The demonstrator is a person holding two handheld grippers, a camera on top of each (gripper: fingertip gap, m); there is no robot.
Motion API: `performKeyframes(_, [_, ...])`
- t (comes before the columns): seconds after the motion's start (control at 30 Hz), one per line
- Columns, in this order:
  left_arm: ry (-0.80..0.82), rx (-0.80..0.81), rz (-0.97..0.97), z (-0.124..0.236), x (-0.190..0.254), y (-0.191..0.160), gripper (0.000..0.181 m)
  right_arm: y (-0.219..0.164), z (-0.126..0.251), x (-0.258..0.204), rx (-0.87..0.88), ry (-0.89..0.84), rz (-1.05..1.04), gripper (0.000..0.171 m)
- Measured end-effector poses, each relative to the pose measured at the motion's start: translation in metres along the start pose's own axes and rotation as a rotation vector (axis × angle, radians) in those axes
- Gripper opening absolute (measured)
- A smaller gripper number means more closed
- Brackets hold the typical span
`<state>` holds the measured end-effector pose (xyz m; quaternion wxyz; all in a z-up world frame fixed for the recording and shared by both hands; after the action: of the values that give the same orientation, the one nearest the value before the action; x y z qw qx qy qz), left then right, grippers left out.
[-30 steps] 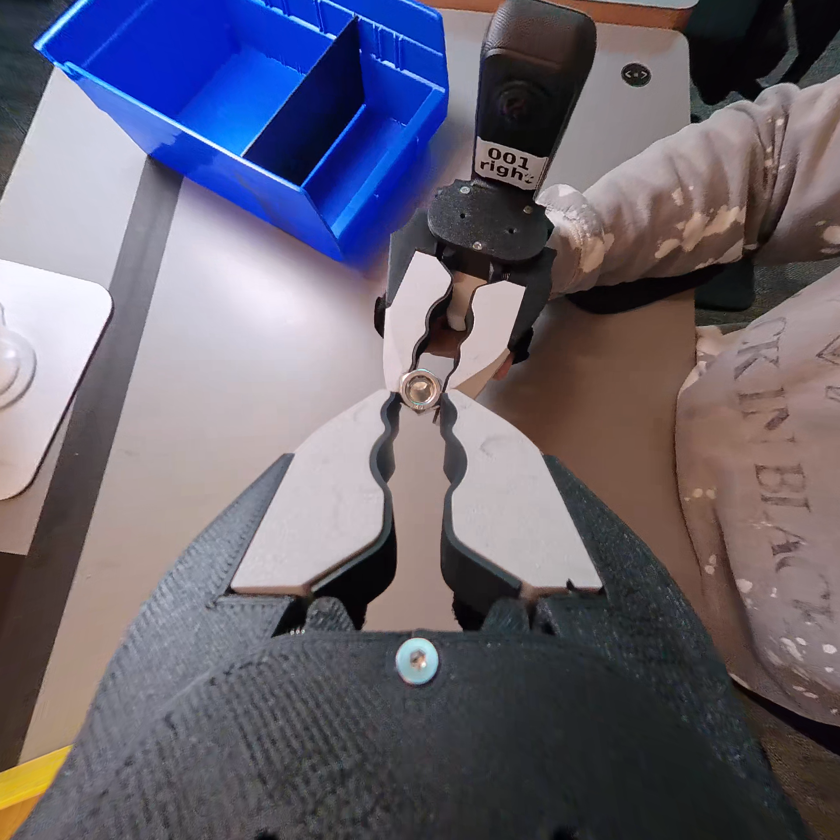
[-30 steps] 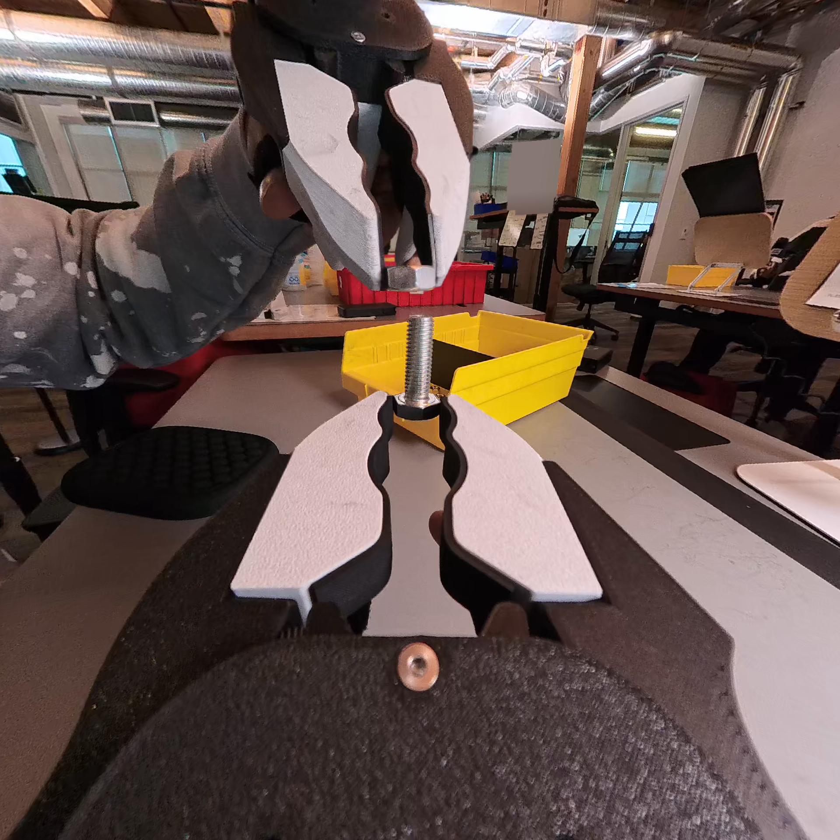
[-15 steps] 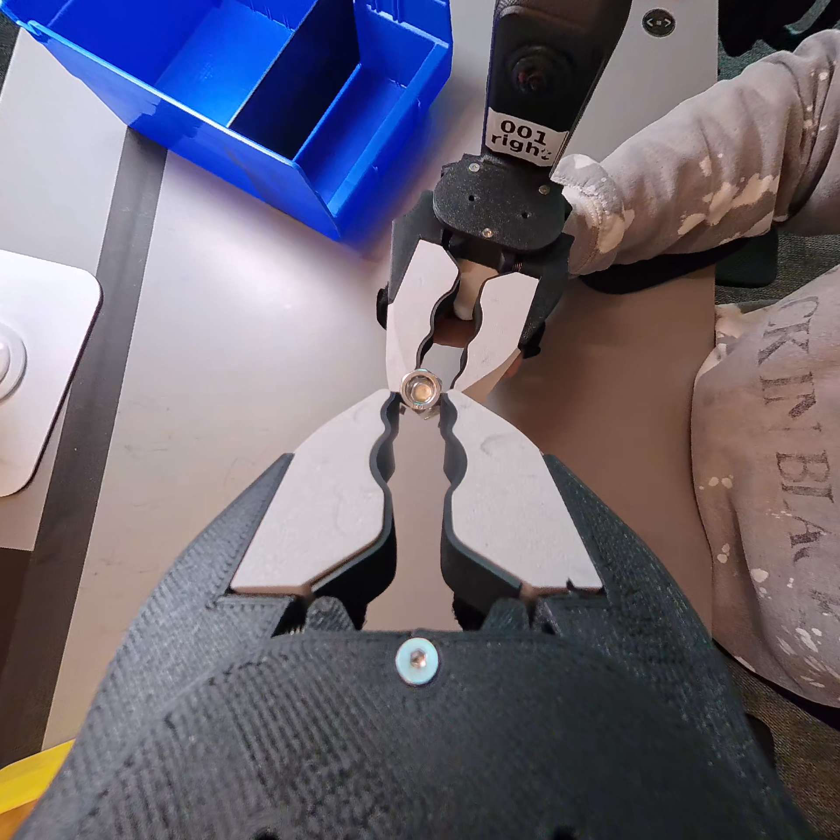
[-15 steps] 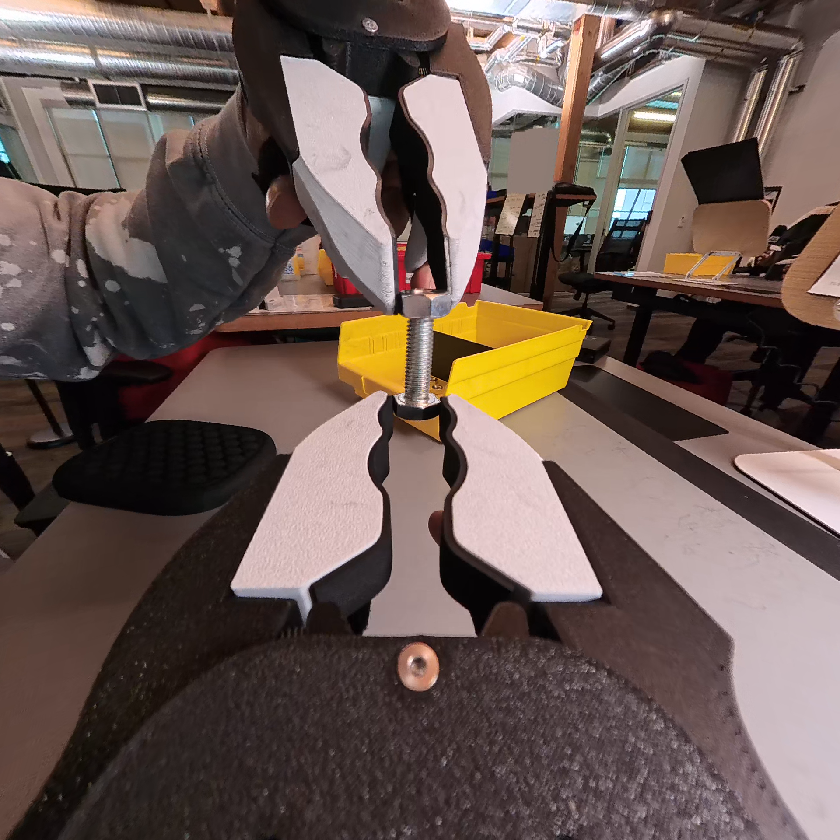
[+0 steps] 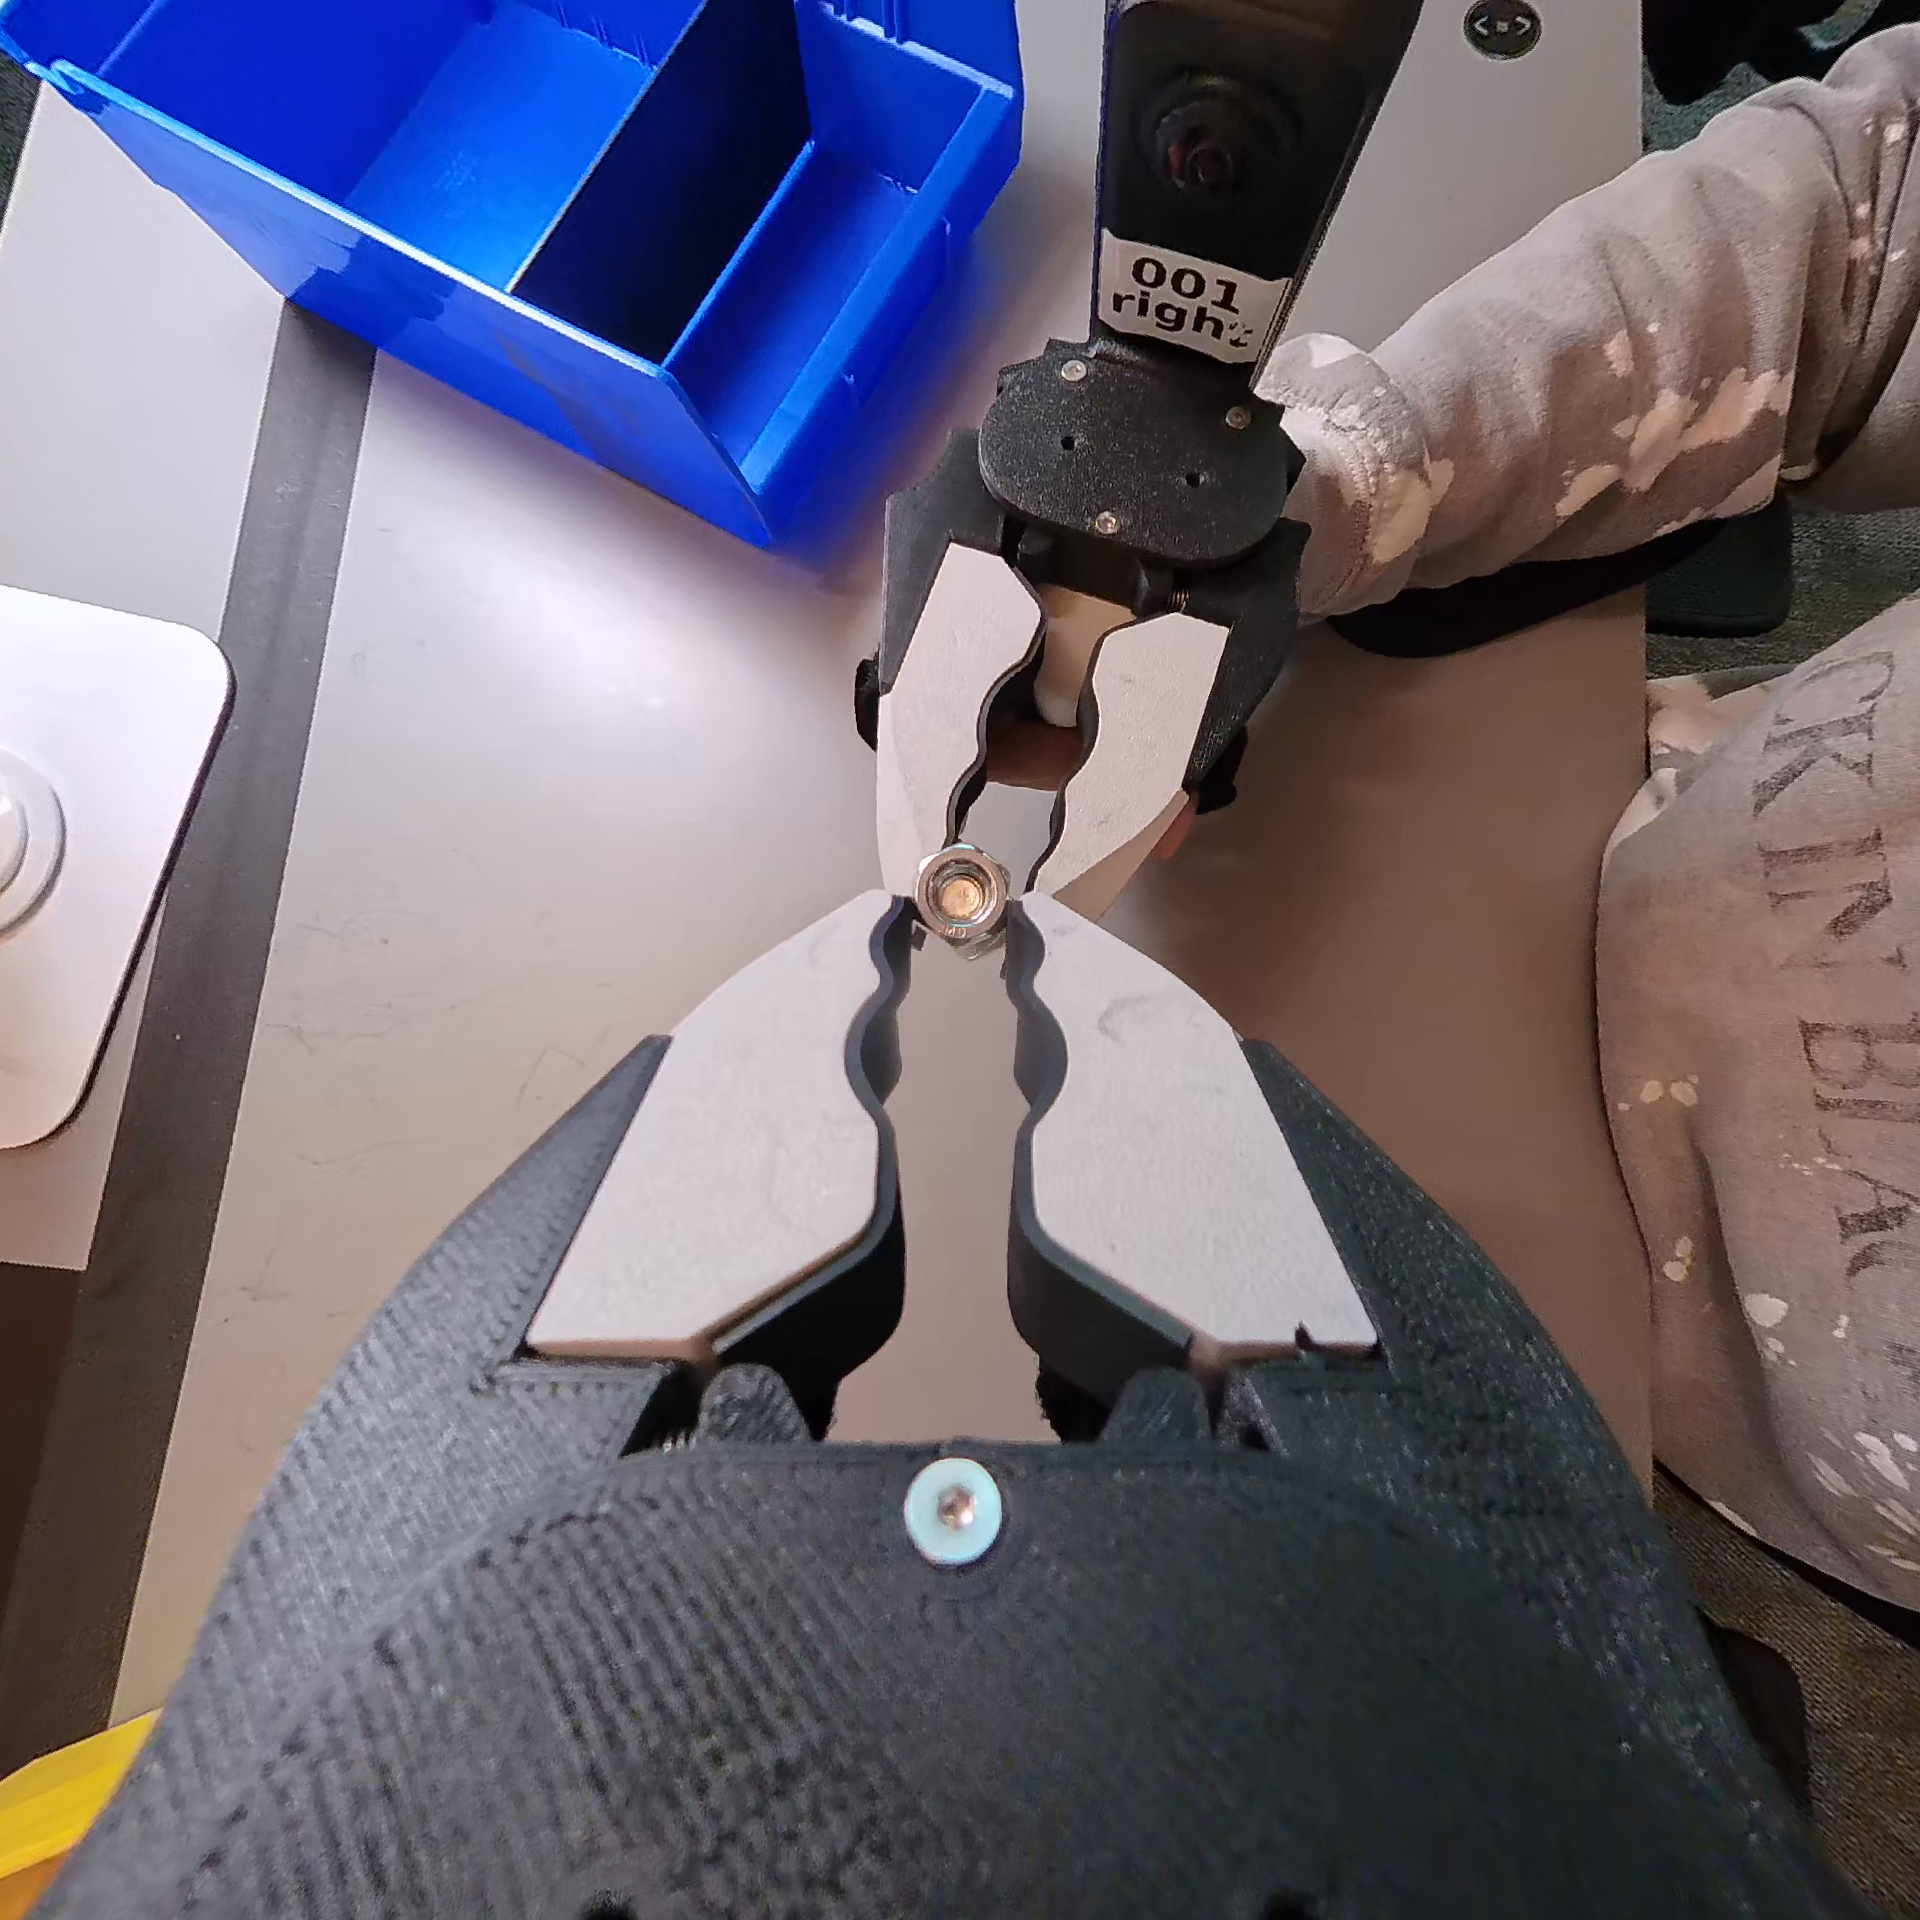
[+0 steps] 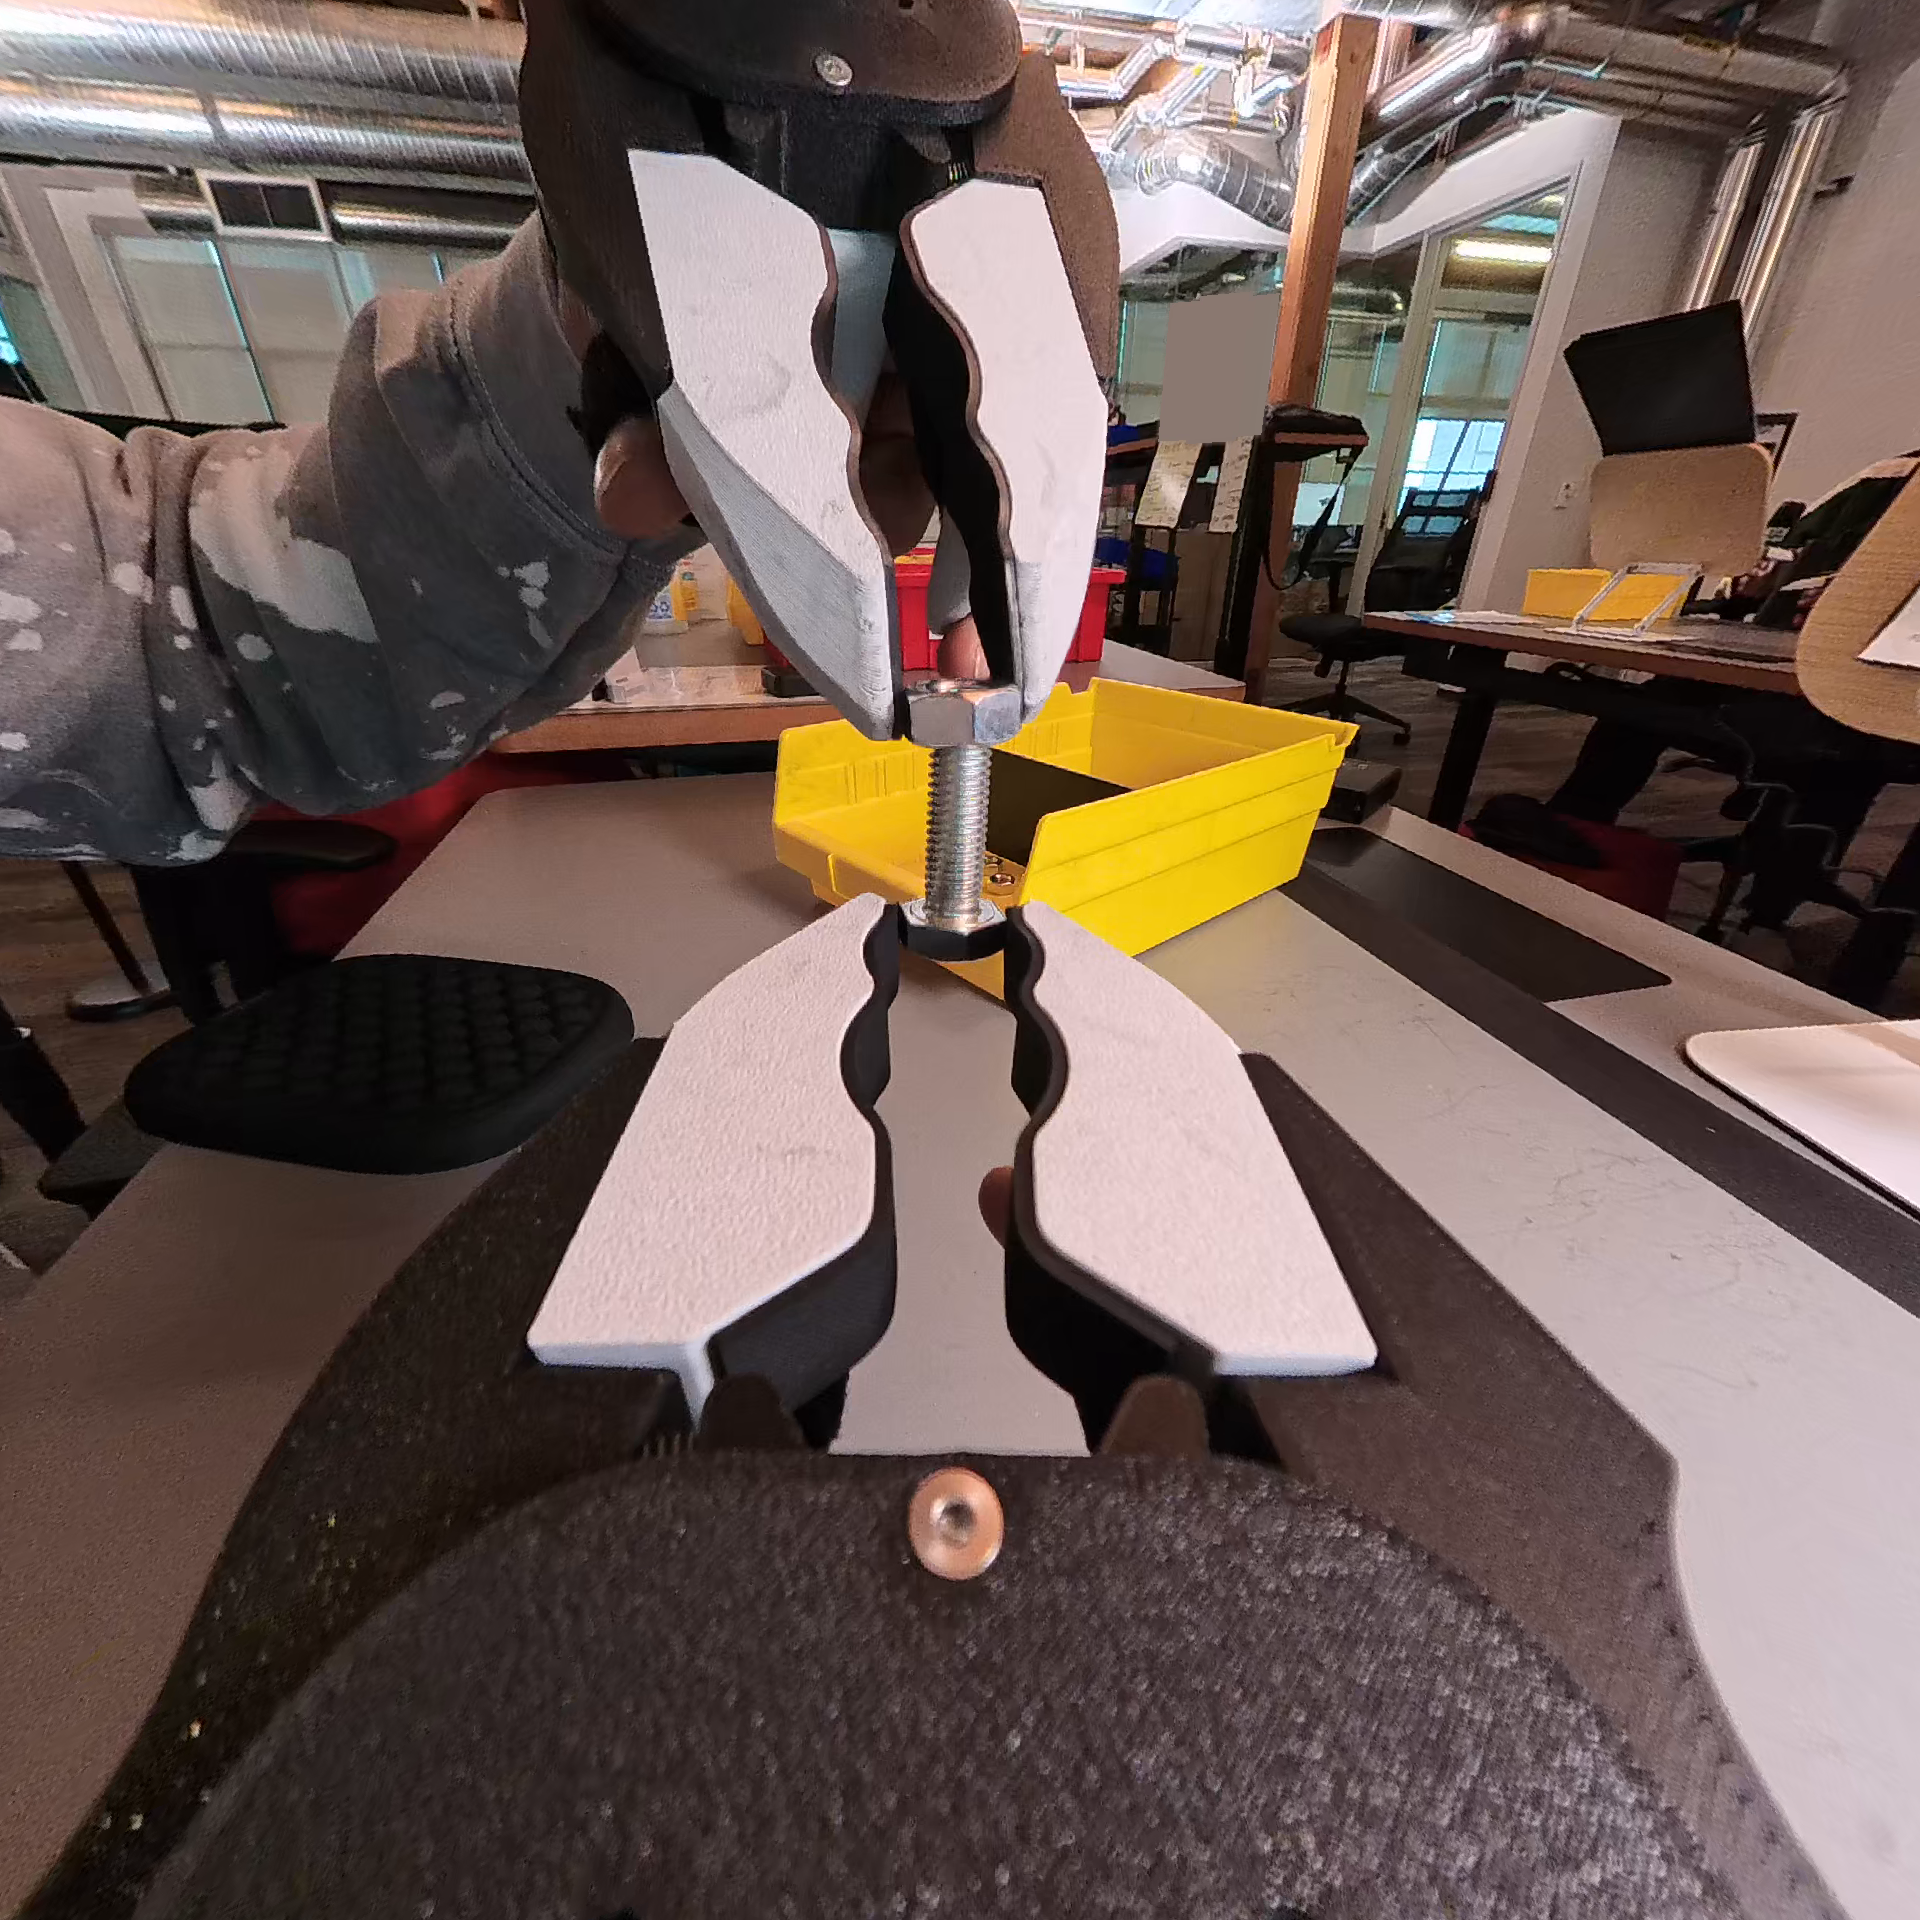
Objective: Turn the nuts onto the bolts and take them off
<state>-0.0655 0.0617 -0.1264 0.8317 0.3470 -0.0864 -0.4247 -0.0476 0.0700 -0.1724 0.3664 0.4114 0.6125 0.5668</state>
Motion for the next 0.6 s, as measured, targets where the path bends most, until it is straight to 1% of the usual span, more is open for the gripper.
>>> performKeyframes(0.47, [-0.006,0.021,0.012,-0.0005,-0.0005,-0.0014,0.019,-0.0021,-0.0011,-0.0006,0.001,0.004,-0.01,0.019])
performKeyframes(0.6, [-0.004,0.048,0.018,0.0021,-0.0014,0.0004,0.022,-0.0019,-0.001,-0.0006,0.009,0.005,-0.018,0.019])
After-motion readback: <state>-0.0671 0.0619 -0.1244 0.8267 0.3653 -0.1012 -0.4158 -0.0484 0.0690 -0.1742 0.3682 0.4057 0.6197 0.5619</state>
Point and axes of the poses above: each gripper's, where its closed fingertips meet, z back along the fingers, y out of its top, x = y × z across the jaws, the point moved 2 cm from there along z, back along the fingers, and after that the axes turned 10 degrees about y, right-handed, at the moved point
